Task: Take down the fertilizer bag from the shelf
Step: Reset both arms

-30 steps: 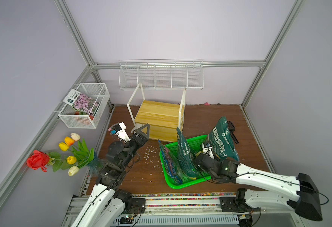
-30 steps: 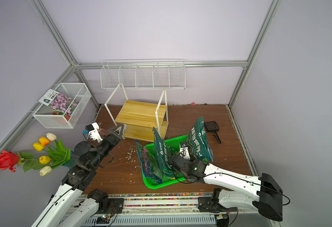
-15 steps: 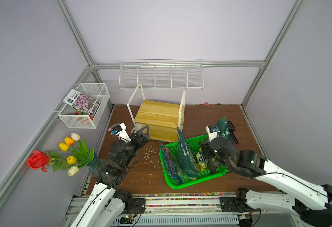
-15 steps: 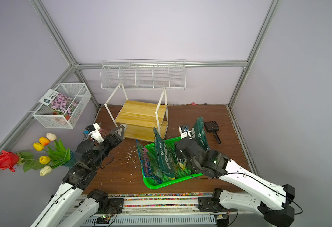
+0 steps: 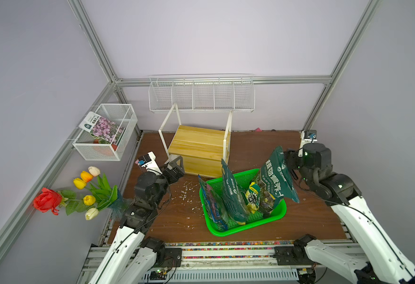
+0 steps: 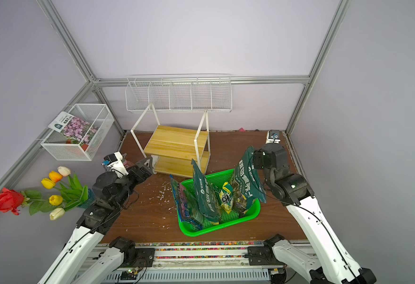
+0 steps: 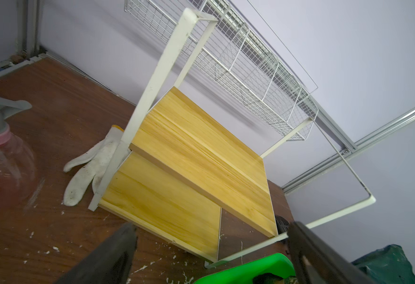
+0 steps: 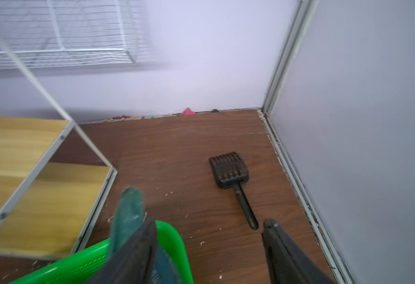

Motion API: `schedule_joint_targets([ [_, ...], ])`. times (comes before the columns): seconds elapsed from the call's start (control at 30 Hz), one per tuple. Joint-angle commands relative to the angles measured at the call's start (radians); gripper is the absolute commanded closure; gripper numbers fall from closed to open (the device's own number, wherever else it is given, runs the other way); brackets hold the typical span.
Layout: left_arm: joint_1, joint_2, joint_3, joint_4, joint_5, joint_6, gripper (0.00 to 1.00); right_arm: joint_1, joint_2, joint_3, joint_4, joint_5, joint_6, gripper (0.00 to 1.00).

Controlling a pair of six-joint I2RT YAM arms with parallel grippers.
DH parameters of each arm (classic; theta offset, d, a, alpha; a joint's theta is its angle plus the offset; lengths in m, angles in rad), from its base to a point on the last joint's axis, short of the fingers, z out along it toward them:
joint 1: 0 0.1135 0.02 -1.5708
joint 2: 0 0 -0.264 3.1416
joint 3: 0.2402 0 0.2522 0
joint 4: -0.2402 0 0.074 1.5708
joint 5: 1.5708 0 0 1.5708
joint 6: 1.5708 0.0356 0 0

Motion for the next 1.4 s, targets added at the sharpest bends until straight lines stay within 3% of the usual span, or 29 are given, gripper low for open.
schedule_joint_targets([
  [0.0, 0.045, 0.010, 0.006, -0.019, 0.024, 0.047, 0.01, -0.122, 0.011, -0.022, 0.053, -0.110, 0.005, 0.28],
  [0.1, 0.089, 0.021, -0.011, 0.002, 0.003, 0.108, 0.00, -0.205, 0.046, -0.040, 0.064, -0.124, 0.010, 0.27],
  [0.2, 0.100, 0.030, -0.072, 0.069, -0.133, 0.181, 0.01, -0.229, 0.069, -0.139, 0.142, -0.104, 0.007, 0.27],
  [0.33, 0.100, 0.024, -0.236, 0.328, -0.212, 0.412, 0.01, -0.238, 0.079, -0.347, 0.343, -0.048, 0.012, 0.26],
  [0.43, 0.116, 0.058, -0.267, 0.389, -0.242, 0.532, 0.01, -0.285, 0.124, -0.431, 0.408, -0.078, 0.064, 0.25],
  [0.53, 0.182, 0.169, -0.280, 0.415, -0.206, 0.557, 0.00, -0.299, 0.165, -0.526, 0.542, -0.094, 0.061, 0.25],
  [0.63, 0.286, 0.231, -0.372, 0.602, -0.108, 0.499, 0.01, -0.299, 0.202, -0.645, 0.743, -0.071, 0.018, 0.25],
  [0.73, 0.351, 0.285, -0.469, 0.846, -0.074, 0.456, 0.01, -0.299, 0.258, -0.783, 1.045, -0.117, -0.078, 0.24],
  [0.83, 0.352, 0.386, -0.455, 0.899, -0.067, 0.530, 0.01, -0.293, 0.368, -0.885, 1.416, -0.159, -0.159, 0.20],
  [0.97, 0.353, 0.530, -0.436, 0.972, -0.002, 0.531, 0.01, -0.269, 0.451, -0.853, 1.436, -0.233, -0.223, 0.18],
  [1.07, 0.353, 0.631, -0.437, 1.104, 0.061, 0.608, 0.01, -0.252, 0.572, -0.921, 1.708, -0.242, -0.258, 0.16],
  [1.1, 0.353, 0.628, -0.420, 1.061, 0.066, 0.621, 0.01, -0.250, 0.582, -0.936, 1.743, -0.236, -0.260, 0.16],
  [1.13, 0.353, 0.625, -0.408, 1.035, 0.066, 0.627, 0.01, -0.247, 0.560, -0.939, 1.709, -0.234, -0.254, 0.15],
  [1.27, 0.353, 0.750, -0.448, 1.229, 0.048, 0.626, 0.01, -0.254, 0.566, -0.891, 1.626, -0.246, -0.247, 0.12],
  [1.33, 0.353, 0.840, -0.452, 1.337, 0.061, 0.644, 0.01, -0.256, 0.557, -0.880, 1.597, -0.232, -0.242, 0.01],
  [1.37, 0.353, 0.863, -0.439, 1.350, 0.075, 0.657, 0.01, -0.256, 0.563, -0.885, 1.619, -0.234, -0.243, 0.01],
])
